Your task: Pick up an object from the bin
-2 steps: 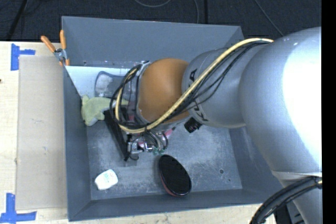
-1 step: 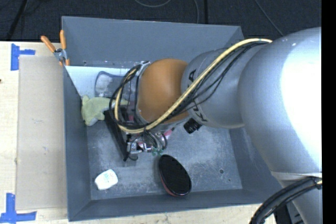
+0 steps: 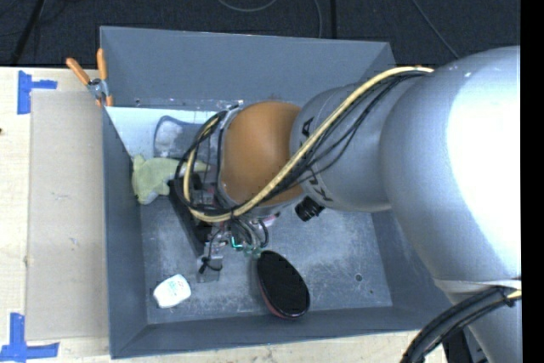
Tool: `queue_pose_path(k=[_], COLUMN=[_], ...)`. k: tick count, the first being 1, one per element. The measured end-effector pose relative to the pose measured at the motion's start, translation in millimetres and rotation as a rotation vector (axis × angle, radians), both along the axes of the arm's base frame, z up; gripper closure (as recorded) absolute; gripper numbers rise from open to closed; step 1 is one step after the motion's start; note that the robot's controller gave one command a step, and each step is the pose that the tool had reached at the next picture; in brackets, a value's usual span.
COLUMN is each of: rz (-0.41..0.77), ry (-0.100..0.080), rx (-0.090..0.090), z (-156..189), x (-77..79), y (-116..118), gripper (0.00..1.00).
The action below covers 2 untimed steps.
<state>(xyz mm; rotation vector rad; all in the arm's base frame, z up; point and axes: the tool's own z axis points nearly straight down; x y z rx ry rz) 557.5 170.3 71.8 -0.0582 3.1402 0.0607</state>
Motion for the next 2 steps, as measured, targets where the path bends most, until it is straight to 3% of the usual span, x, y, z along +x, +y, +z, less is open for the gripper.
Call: queue_pose_path(k=[1,2], rz=[-0.002,0.06], ry=[-0.001,0.014], rx=[0.0,0.004], z=[0,6], x=[0.0,34.8], y=[0,-37], gripper=[0.0,0.0])
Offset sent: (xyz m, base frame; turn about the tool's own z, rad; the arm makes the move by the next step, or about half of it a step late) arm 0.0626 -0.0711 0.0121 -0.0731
